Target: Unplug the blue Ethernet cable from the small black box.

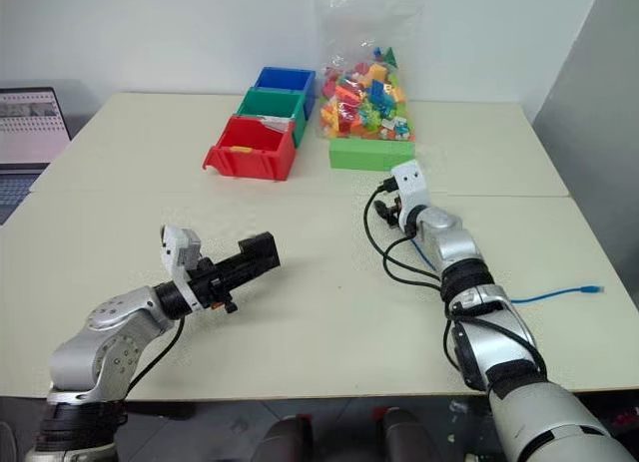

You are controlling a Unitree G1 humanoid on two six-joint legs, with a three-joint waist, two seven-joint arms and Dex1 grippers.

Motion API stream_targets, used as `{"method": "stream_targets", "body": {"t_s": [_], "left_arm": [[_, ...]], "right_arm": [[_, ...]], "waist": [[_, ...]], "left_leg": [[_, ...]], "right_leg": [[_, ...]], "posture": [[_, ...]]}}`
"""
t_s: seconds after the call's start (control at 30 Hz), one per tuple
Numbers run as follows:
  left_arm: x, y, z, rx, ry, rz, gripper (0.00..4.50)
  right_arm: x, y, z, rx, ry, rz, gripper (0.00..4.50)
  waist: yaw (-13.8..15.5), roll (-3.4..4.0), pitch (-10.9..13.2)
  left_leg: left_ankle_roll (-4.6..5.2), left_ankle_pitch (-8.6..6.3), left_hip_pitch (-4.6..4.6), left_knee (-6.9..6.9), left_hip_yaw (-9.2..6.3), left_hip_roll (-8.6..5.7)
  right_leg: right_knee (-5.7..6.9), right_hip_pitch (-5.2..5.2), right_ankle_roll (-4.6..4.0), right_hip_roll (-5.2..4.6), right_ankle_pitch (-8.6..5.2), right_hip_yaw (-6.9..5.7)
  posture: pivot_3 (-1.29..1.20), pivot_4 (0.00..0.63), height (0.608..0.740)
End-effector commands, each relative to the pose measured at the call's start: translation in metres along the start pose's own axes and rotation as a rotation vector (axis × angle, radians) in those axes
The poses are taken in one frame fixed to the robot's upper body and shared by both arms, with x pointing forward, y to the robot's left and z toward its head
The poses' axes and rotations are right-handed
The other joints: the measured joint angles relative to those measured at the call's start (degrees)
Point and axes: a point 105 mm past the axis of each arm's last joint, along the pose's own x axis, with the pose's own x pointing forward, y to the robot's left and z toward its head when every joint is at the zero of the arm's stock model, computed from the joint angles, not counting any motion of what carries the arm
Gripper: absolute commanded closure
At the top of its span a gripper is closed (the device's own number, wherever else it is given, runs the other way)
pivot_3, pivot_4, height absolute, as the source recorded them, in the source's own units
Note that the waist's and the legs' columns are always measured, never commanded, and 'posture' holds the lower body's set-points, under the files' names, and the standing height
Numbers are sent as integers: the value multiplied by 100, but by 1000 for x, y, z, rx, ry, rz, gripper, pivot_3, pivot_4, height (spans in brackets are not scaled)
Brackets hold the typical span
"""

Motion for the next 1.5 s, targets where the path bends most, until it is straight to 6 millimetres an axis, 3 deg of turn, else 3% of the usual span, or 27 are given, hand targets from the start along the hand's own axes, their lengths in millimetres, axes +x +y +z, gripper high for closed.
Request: {"method": "stream_targets", "body": {"t_s": [0.03,0.23,0.53,0.6,0.7,0.83,1.0,1.2,1.3,1.5], "left_arm": [[9,43,20,161,-74,259,3704],[25,82,18,313,-108,485,3704],[26,106,-22,227,-35,578,3704],[24,104,-30,183,-35,566,3004],[23,101,-33,146,-51,543,2294],[19,100,-35,127,-57,537,1587],[2,92,-44,90,11,535,472],[-39,61,-42,161,207,411,472],[-59,51,-27,165,234,323,472],[-87,50,14,239,245,227,472]], "right_arm": [[-29,47,44,-92,-139,292,1039],[-75,97,57,-182,-127,557,1039],[-91,114,60,-198,-92,608,1039],[-92,115,59,-202,-87,605,1039],[-92,115,58,-205,-83,604,1039],[-93,116,57,-208,-78,604,1039],[-93,114,52,-204,-70,589,1039],[-101,101,31,-158,-47,507,1039],[-110,92,25,-149,-51,494,1039],[-132,65,25,-126,-51,501,1039]], "waist": [[23,0,0],[88,0,-1],[102,-4,-3],[94,-4,-3],[90,-4,-3],[90,-4,-3],[62,-3,-3],[-38,-9,-7],[-38,-4,-3],[-7,-11,3]], "left_leg": [[0,0,1,0,0,1],[0,0,-2,5,6,-3],[0,0,-4,6,4,-3],[0,0,-1,6,4,-3],[0,0,-1,6,3,-2],[-1,0,0,6,4,-3],[-1,0,1,5,5,-2],[-2,0,9,0,5,2],[-2,1,12,-1,-1,4],[-1,0,10,0,-4,3]], "right_leg": [[-2,0,0,1,0,0],[-2,0,1,-2,1,-12],[-3,1,3,-1,2,-27],[-1,1,3,-1,2,-27],[0,2,3,0,2,-28],[0,2,3,0,2,-27],[-1,3,3,-1,2,-23],[-1,8,1,-4,0,-11],[2,8,15,-2,-8,-2],[-3,7,27,-1,-16,-8]], "posture": [[0,150,740],[0,150,740],[0,150,740],[0,150,740],[0,150,740],[0,150,740],[0,150,740],[0,150,740],[0,150,740],[0,150,740]]}}
